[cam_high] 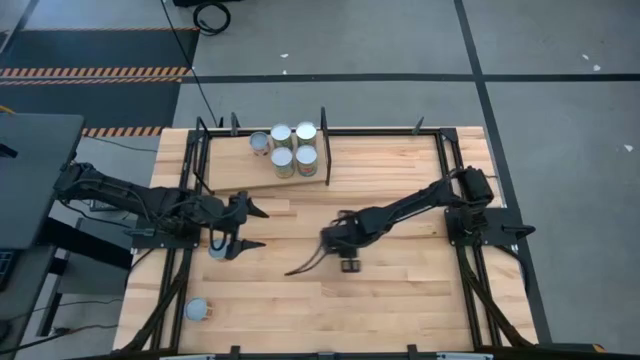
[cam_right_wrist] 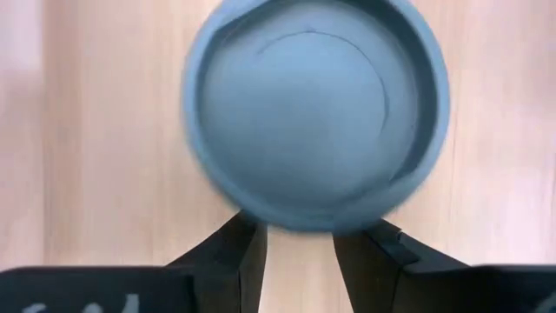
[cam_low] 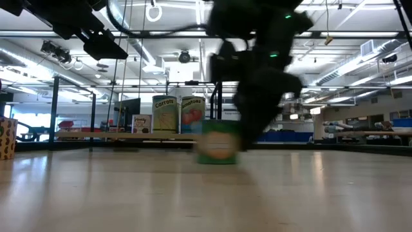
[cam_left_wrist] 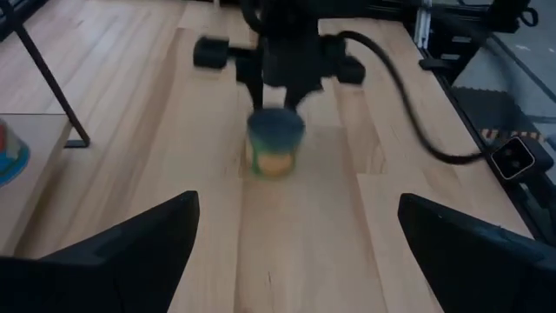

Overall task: Pick and place cans onto a shelf
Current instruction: Put the canned sliced peaches on the shelf

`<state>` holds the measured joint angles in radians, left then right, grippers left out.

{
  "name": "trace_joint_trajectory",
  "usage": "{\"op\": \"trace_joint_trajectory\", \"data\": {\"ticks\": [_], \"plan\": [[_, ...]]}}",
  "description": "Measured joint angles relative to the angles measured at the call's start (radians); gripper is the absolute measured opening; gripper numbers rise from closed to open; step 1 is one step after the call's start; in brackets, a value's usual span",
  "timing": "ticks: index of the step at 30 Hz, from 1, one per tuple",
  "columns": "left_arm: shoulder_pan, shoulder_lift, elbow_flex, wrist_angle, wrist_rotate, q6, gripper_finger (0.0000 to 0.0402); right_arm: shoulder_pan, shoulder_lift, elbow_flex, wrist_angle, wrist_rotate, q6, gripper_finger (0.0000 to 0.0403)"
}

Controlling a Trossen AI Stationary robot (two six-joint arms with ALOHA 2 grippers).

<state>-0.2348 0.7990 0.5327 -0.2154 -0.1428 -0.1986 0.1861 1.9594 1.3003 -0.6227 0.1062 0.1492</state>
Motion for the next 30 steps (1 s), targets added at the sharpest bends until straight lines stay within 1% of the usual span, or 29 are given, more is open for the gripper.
{"op": "trace_joint_trajectory", "data": {"ticks": [4,6,9,12,16,18,20,23,26,28,30], "plan": [[-0.027,0.005,0.000,-0.013,-0.005,-0.001,0.0400,-0.021,0.044,0.027,0.223,0.002,-0.079,0.0135],[-0.050,0.026,0.000,-0.014,-0.019,-0.011,0.0400,-0.026,0.049,0.053,0.252,0.003,-0.108,0.0135],[-0.080,0.071,0.000,-0.009,-0.045,-0.043,0.0400,-0.024,0.036,0.102,0.175,0.007,-0.133,0.0135],[-0.084,0.139,-0.001,-0.014,-0.058,-0.058,0.0400,-0.008,-0.004,0.142,0.071,0.023,-0.129,0.0135],[-0.055,0.253,-0.001,0.025,-0.060,-0.035,0.0400,0.028,-0.075,0.146,-0.081,0.140,-0.075,0.0135],[-0.040,0.320,-0.001,0.095,-0.057,0.004,0.0400,0.045,-0.110,0.146,-0.157,0.201,-0.025,0.0135],[-0.027,0.390,-0.001,0.164,-0.034,0.052,0.0400,0.058,-0.147,0.146,-0.212,0.251,0.029,0.0135],[-0.002,0.498,-0.001,0.298,0.006,0.103,0.0400,0.071,-0.186,0.146,-0.251,0.288,0.086,0.0135],[0.024,0.589,-0.001,0.400,0.024,0.124,0.0400,0.080,-0.216,0.146,-0.248,0.296,0.103,0.0135],[0.037,0.635,0.011,0.421,0.043,0.130,0.0400,0.080,-0.228,0.146,-0.241,0.296,0.103,0.0135],[0.046,0.677,0.044,0.409,0.060,0.124,0.0400,0.080,-0.230,0.146,-0.241,0.295,0.103,0.0135]]}}
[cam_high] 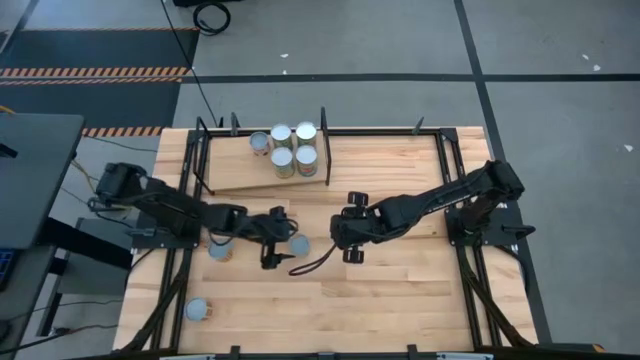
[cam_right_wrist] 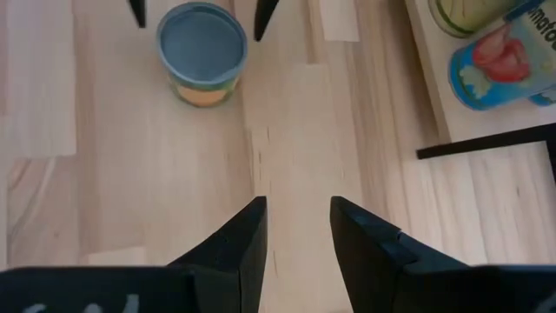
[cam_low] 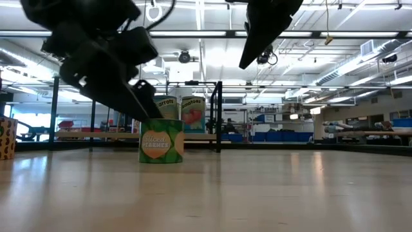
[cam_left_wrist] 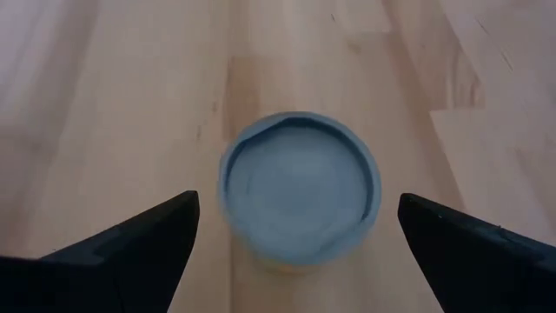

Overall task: Pick and place cans onto a shelf
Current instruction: Put the canned sliced peaches on the shelf

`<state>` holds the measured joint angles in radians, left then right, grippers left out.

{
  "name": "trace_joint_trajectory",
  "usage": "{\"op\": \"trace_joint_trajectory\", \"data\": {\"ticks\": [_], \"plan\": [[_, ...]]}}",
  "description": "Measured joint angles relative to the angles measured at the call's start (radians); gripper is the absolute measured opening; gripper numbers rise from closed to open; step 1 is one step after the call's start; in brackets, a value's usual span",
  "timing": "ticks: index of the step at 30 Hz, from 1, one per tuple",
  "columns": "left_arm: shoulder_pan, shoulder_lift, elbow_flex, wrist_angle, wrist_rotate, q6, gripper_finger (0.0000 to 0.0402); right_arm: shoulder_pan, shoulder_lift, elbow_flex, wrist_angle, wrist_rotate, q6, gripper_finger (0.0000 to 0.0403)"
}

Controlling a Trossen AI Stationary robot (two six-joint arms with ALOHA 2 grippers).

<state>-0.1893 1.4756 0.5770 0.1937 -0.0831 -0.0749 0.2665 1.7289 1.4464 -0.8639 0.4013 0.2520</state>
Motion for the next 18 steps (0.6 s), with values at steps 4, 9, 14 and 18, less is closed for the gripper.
{"op": "trace_joint_trajectory", "data": {"ticks": [4,9,14,18], "plan": [[0.003,0.072,0.099,-0.096,0.009,-0.013,0.0400,-0.010,-0.001,0.000,-0.003,-0.001,-0.009,0.0135],[0.003,0.175,0.243,-0.249,-0.002,-0.024,0.0400,-0.024,0.003,0.000,-0.005,-0.001,-0.015,0.0135],[0.003,0.255,0.368,-0.404,-0.009,-0.010,0.0389,-0.025,0.003,0.000,-0.024,-0.001,-0.013,0.0135],[0.000,0.261,0.415,-0.481,-0.009,-0.018,0.0353,-0.018,0.003,0.000,-0.058,-0.002,0.005,0.0135]]}}
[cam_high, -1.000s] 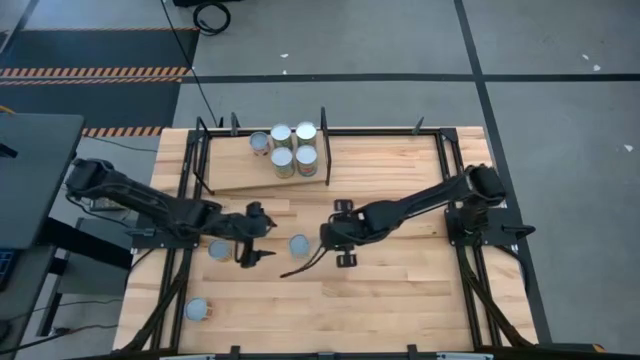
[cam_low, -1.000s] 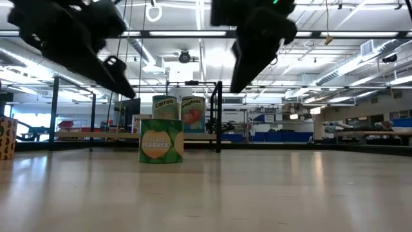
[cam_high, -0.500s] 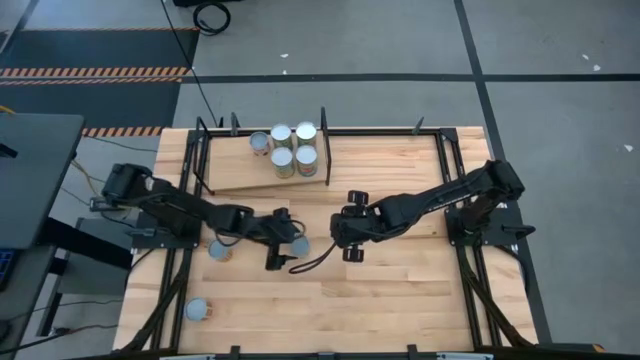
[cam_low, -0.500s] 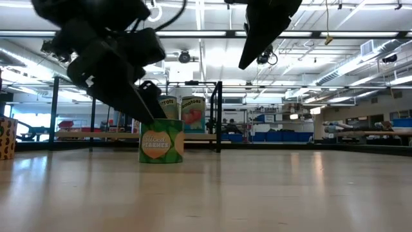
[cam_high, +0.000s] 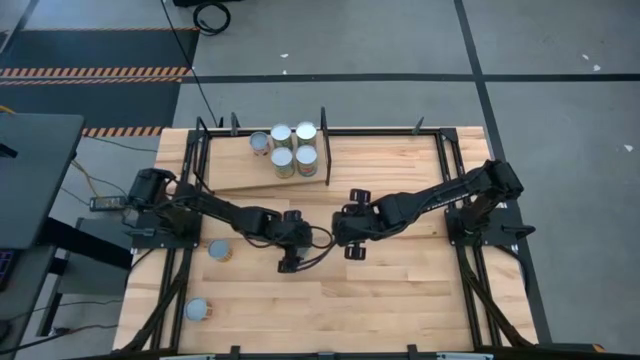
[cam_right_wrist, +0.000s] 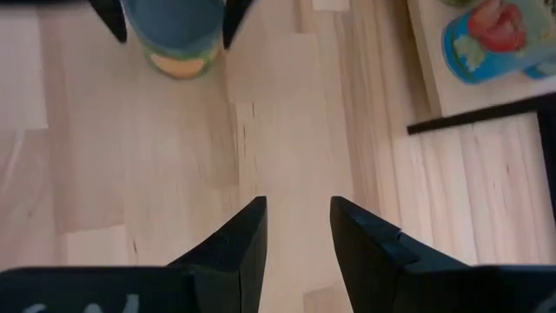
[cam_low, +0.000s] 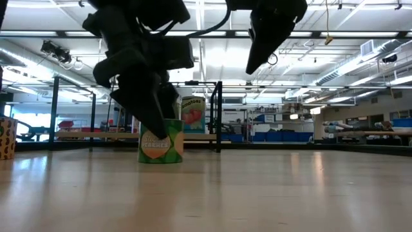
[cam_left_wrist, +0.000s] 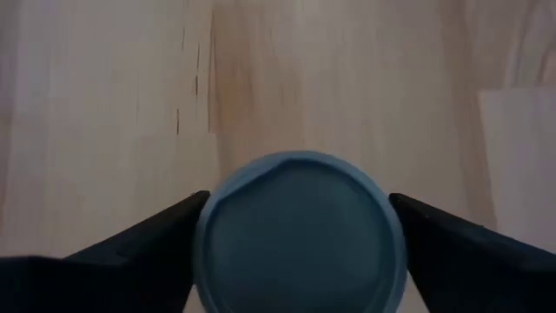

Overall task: Pick and place cans onto a shelf
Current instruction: Put the canned sliced peaches on the shelf

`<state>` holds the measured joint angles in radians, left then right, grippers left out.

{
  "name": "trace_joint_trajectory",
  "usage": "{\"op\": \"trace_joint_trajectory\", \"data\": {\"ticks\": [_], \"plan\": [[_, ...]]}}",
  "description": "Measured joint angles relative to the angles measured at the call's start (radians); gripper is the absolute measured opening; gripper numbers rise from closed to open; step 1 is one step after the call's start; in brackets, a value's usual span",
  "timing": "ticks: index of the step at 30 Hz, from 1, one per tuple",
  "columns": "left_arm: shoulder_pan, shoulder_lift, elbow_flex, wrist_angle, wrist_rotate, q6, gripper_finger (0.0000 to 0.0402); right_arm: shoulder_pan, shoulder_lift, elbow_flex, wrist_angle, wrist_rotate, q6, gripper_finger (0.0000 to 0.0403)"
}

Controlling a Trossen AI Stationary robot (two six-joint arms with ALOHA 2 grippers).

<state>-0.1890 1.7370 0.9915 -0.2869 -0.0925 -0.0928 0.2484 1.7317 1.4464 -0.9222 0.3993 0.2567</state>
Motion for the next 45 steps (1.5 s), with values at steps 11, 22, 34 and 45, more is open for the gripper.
{"op": "trace_joint_trajectory", "data": {"ticks": [11,22,34,45], "plan": [[-0.014,-0.036,0.001,-0.088,-0.057,0.000,0.0289,0.001,0.001,0.000,-0.172,-0.035,0.084,0.0135],[-0.009,-0.437,0.001,-0.447,-0.134,-0.068,0.0288,0.012,0.000,-0.001,-0.238,-0.063,0.134,0.0135],[0.084,-0.740,-0.003,-0.719,-0.278,-0.126,0.0287,0.013,-0.001,-0.001,-0.192,-0.055,0.053,0.0135],[0.574,-0.657,-0.088,-0.508,-0.121,0.240,0.0287,0.011,-0.002,-0.001,-0.188,-0.058,0.036,0.0135]]}}
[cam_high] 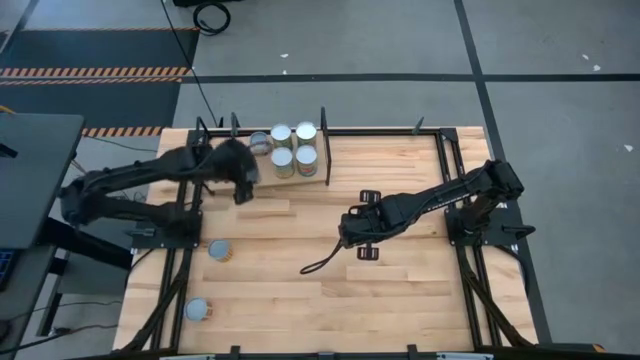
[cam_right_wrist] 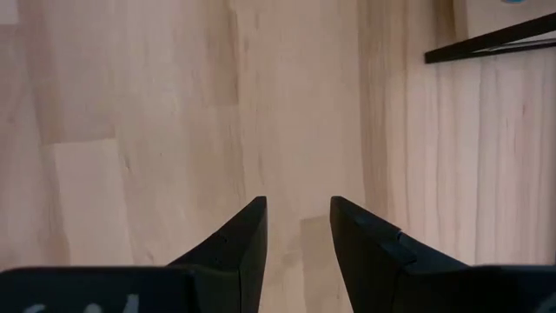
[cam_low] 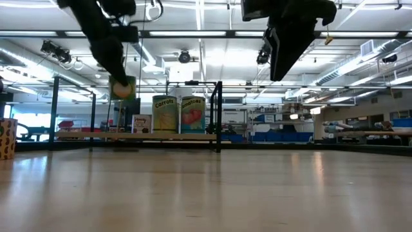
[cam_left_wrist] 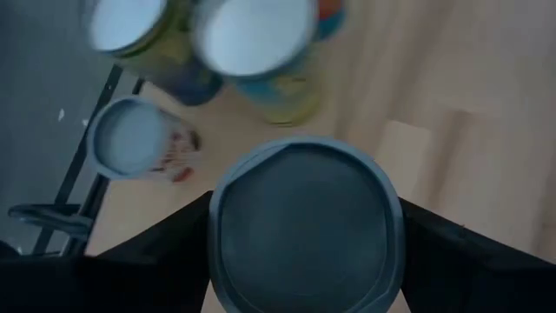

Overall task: Pick and place cans onto a shelf
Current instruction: Put the canned sliced peaches on the shelf

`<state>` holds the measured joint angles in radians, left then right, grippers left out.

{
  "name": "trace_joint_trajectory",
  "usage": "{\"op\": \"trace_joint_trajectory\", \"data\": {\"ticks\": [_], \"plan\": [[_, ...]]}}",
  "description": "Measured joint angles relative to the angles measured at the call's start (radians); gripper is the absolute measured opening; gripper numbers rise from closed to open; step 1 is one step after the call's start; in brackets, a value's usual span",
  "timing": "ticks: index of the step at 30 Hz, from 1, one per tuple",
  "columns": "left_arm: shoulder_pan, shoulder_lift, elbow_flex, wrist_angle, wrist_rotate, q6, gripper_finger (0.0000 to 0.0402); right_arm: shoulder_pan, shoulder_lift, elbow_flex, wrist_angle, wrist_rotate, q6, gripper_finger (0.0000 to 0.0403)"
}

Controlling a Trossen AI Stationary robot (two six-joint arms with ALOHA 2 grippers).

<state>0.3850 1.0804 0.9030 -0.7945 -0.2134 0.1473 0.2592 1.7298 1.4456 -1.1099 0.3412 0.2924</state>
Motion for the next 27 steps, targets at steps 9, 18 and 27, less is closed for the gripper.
{"op": "trace_joint_trajectory", "data": {"ticks": [9,18,27], "plan": [[0.214,0.189,-0.001,0.136,0.113,0.151,0.0287,0.021,0.000,0.000,-0.005,-0.013,0.002,0.0135],[0.274,0.263,-0.002,0.190,0.140,0.194,0.0289,0.021,0.000,0.000,-0.009,-0.052,0.013,0.0135],[0.293,0.320,-0.002,0.216,0.170,0.215,0.0305,0.009,0.000,0.000,-0.006,-0.056,0.047,0.0135]]}}
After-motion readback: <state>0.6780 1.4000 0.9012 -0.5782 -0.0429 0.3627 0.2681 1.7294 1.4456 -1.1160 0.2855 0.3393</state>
